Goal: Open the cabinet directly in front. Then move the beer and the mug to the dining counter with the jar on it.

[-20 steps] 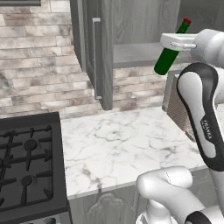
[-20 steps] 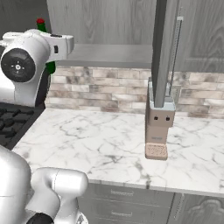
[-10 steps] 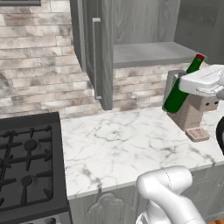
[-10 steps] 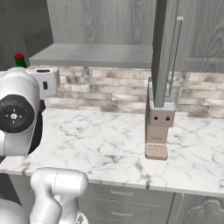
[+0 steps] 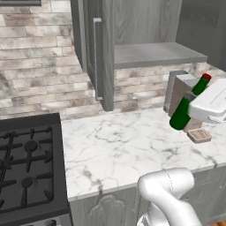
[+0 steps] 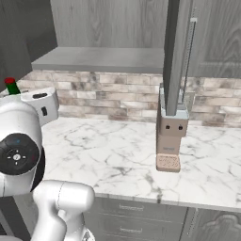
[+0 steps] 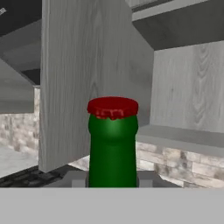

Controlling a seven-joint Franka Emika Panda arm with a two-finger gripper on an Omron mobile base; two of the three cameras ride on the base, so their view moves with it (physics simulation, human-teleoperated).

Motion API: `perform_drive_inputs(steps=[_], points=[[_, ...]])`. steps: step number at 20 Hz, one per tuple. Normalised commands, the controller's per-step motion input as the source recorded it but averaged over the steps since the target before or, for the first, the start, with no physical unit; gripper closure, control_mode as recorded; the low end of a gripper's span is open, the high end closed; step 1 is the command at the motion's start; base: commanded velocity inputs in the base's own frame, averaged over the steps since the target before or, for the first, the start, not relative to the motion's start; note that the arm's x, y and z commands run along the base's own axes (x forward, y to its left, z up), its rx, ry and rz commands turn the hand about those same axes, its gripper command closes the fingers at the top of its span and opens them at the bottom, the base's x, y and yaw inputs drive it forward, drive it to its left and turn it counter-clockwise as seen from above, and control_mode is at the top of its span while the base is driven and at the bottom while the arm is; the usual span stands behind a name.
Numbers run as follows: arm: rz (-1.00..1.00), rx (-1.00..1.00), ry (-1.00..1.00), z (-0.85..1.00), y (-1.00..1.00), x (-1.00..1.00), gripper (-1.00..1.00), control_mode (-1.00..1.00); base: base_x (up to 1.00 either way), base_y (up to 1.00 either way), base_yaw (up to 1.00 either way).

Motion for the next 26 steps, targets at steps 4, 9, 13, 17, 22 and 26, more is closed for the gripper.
perform_drive_inputs(steps=[4, 9, 13, 17, 22, 26], points=[[0.0, 0.0, -0.13, -0.01, 0.0, -0.16, 1.0, -1.0, 0.0, 0.0, 0.0], [0.0, 0.0, 0.0, 0.0, 0.0, 0.0, 1.0, 1.0, -0.46, 0.01, 0.09], [0.0, 0.0, 0.0, 0.0, 0.0, 0.0, 1.0, 1.0, -0.93, 0.23, 0.27], [0.0, 0.0, 0.0, 0.0, 0.0, 0.0, 1.0, 1.0, -0.48, 0.34, 0.7], [0.0, 0.0, 0.0, 0.0, 0.0, 0.0, 1.0, 1.0, -0.05, 0.0, 0.99], [0.0, 0.0, 0.0, 0.0, 0.0, 0.0, 1.0, 1.0, -0.04, 0.0, 1.0]])
